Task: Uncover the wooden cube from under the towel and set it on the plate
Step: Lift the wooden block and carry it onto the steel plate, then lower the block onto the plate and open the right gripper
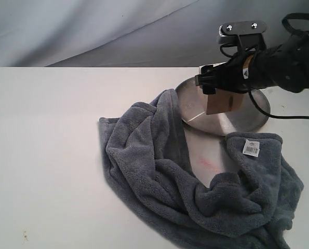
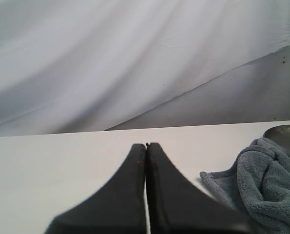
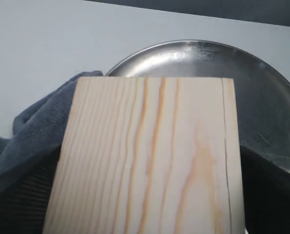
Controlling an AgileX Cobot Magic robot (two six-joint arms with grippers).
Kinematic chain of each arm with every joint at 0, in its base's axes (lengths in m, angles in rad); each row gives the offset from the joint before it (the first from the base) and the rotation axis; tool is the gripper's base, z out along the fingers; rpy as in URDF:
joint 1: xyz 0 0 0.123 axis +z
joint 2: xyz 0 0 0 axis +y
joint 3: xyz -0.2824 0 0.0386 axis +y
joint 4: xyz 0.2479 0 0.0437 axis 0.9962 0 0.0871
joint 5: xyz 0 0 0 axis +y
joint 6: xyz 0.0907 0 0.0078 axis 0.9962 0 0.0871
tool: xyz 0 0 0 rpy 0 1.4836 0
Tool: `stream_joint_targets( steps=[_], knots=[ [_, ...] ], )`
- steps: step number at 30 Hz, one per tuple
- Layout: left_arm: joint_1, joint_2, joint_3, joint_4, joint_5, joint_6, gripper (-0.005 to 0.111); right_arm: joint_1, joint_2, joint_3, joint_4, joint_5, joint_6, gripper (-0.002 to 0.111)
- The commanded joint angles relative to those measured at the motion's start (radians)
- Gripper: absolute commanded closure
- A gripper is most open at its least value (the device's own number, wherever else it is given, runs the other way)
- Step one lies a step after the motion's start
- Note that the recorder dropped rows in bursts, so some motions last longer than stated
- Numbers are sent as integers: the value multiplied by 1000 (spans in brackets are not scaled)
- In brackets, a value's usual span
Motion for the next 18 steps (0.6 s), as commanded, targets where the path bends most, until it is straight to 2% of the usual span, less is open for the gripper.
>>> stream_joint_targets(
  steps=[1, 5, 18],
  knots=[
    [2, -4, 4, -2, -11, -2, 107, -22, 107, -105, -27, -31, -9, 62],
    [2, -4, 4, -2, -11, -2, 107, -26, 183, -162, -27, -17, -9, 62],
    [2, -4, 4, -2, -11, -2, 107, -26, 291, -168, -20, -108, -5, 62]
  ],
)
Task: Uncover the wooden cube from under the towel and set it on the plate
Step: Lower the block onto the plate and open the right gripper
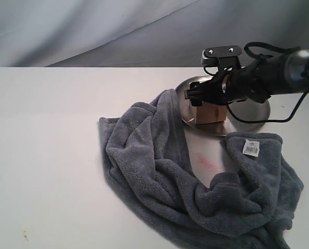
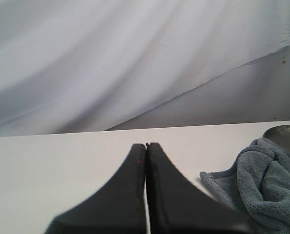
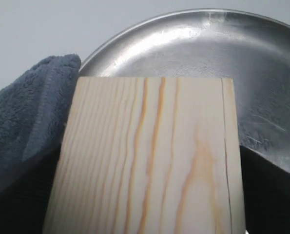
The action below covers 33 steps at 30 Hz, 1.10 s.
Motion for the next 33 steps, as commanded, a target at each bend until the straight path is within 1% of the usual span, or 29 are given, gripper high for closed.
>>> stream_joint_targets(
  steps=[1, 5, 7, 9, 13, 15, 24, 27, 30, 33],
  knots=[
    [2, -4, 4, -2, -11, -2, 107, -3, 4, -9, -9, -27, -3, 62],
    [2, -4, 4, -2, -11, -2, 107, -3, 3, -9, -9, -29, -3, 62],
    [2, -4, 4, -2, -11, -2, 107, -3, 3, -9, -9, -29, -3, 60],
    [2, -4, 4, -2, -11, -2, 107, -3, 3, -9, -9, -27, -3, 52],
    [2, -4, 4, -2, -11, -2, 107, -3, 3, -9, -9, -26, -3, 30],
    [2, -4, 4, -2, -11, -2, 107, -3, 1, -9, -9, -17, -3, 25],
    [2, -4, 4, -2, -11, -2, 107, -3, -63, -9, -20, -7, -29, 25],
    [2, -4, 4, -2, -11, -2, 107, -3, -86, -9, -47, 45, -31, 25],
    [2, -4, 4, -2, -11, -2, 107, 3, -122, -9, -50, 136, -51, 26],
    [2, -4, 4, -2, -11, -2, 107, 17, -165, -9, -50, 243, -53, 32]
  ],
)
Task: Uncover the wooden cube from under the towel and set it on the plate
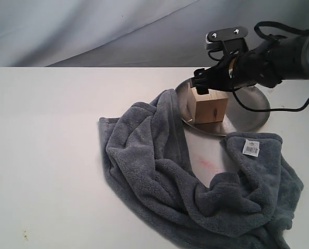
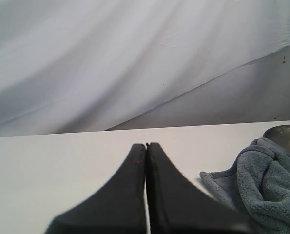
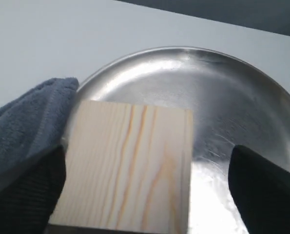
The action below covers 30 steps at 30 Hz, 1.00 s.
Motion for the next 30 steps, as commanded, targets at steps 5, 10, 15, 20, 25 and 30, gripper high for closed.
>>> stream_joint_targets(
  steps=[5, 10, 15, 20, 25, 30],
  knots=[
    [2, -4, 4, -2, -11, -2, 107, 50, -148, -5, 4, 288, -130, 65],
    [2, -4, 4, -2, -11, -2, 107, 86, -316, -5, 33, 308, -178, 91],
    [2, -4, 4, -2, -11, -2, 107, 10, -482, 29, 254, 228, -480, 91],
    [2, -4, 4, -2, -11, -2, 107, -94, -690, 280, 526, 10, -815, 91],
    [2, -4, 4, -2, -11, -2, 107, -96, -958, 508, 665, -72, -933, 92],
    [2, -4, 4, -2, -11, -2, 107, -96, -1113, 675, 738, -72, -1059, 95]
  ],
)
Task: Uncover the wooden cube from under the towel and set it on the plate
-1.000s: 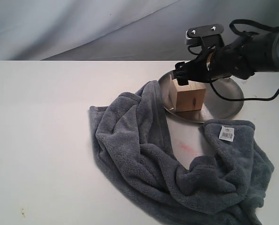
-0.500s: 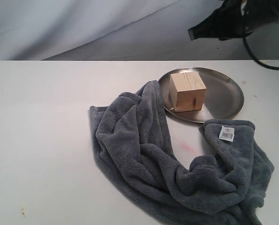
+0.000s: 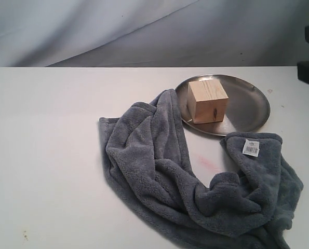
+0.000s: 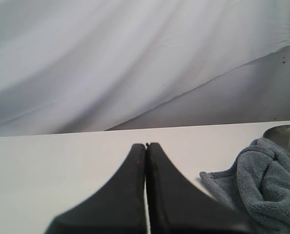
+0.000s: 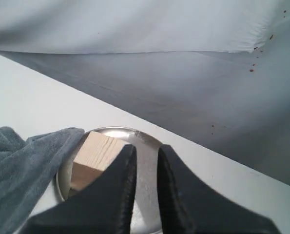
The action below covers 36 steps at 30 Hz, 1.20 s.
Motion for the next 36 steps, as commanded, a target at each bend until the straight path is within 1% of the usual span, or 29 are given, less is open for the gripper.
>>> stream_joint_targets(
  steps=[1, 2, 4, 7, 8, 10, 11, 12, 13, 15, 18, 19, 22, 29, 36],
  knots=[
    [2, -4, 4, -2, -11, -2, 107, -3, -107, 126, 91, -12, -80, 97],
    [2, -4, 4, -2, -11, -2, 107, -3, -124, 147, 103, -12, -82, 98],
    [2, -4, 4, -2, -11, -2, 107, -40, -164, 192, 149, -12, -107, 103],
    [2, -4, 4, -2, -11, -2, 107, -128, -221, 204, 178, 16, -123, 106],
    [2, -4, 4, -2, -11, -2, 107, -165, -260, 204, 178, 48, -123, 106],
    [2, -4, 4, -2, -11, -2, 107, -200, -316, 204, 165, 134, -119, 107],
    [2, -4, 4, -2, -11, -2, 107, -212, -333, 204, 155, 168, -105, 107],
    [2, -4, 4, -2, -11, -2, 107, -227, -359, 204, 132, 241, -56, 108],
    [2, -4, 4, -2, -11, -2, 107, -232, -384, 204, 107, 296, 14, 108],
    [2, -4, 4, -2, -11, -2, 107, -232, -416, 204, 92, 336, 43, 108],
    [2, -4, 4, -2, -11, -2, 107, -232, -433, 204, 92, 418, 53, 108],
    [2, -4, 4, -2, -11, -2, 107, -230, -433, 206, 94, 495, 53, 108],
    [2, -4, 4, -2, -11, -2, 107, -230, -433, 238, 130, 585, 51, 108],
    [2, -4, 4, -2, -11, -2, 107, -230, -433, 275, 249, 621, 38, 108],
    [2, -4, 4, -2, -11, -2, 107, -230, -357, 275, 263, 603, 34, 108]
  ],
)
